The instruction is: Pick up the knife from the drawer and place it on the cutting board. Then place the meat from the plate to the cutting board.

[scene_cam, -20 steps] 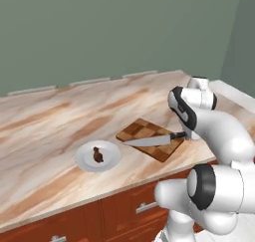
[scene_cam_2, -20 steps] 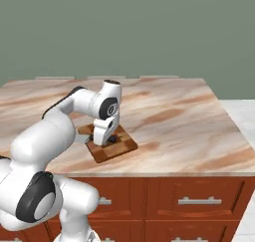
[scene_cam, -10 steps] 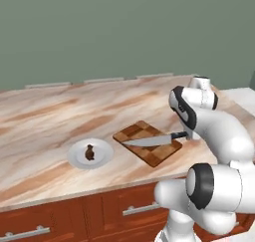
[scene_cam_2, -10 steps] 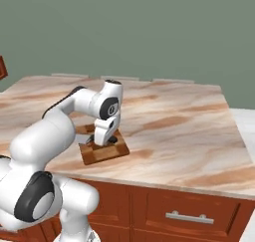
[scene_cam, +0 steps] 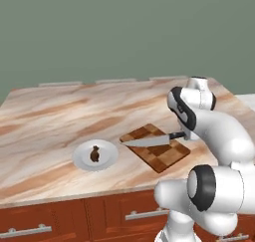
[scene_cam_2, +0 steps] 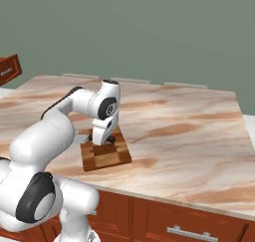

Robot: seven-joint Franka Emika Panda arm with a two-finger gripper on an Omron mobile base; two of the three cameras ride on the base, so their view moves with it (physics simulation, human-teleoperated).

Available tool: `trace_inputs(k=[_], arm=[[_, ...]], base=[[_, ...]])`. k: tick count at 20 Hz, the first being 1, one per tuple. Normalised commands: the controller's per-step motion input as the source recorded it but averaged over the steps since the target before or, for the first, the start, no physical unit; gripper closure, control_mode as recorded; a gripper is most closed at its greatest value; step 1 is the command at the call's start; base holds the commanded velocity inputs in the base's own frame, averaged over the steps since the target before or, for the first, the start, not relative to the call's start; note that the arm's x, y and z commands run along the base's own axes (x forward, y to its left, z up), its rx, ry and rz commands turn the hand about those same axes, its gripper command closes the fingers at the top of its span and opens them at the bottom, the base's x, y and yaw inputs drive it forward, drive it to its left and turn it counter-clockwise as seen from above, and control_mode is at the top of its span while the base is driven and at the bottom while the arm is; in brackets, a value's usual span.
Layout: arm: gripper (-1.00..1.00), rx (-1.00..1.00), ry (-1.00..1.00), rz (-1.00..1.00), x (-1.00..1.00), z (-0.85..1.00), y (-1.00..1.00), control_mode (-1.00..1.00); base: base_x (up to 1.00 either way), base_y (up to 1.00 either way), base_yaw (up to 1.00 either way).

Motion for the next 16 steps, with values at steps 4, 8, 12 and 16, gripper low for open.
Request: trace_inputs(k=[4, 8, 12, 16], arm=[[1.0, 0.0, 0.0, 0.0, 0.0, 0.0, 0.0, 1.0], [1.0, 0.0, 0.0, 0.0, 0.0, 0.0, 0.0, 1.0], [1.0, 0.0, 0.0, 0.02, 0.56, 0.0, -0.01, -1.0], [1.0, 0.0, 0.0, 0.11, 1.0, -0.11, -0.04, -1.0]], base=[[0.43, 0.0, 0.12], [0.45, -0.01, 0.1], [0.12, 0.0, 0.02], [0.0, 0.0, 0.0]])
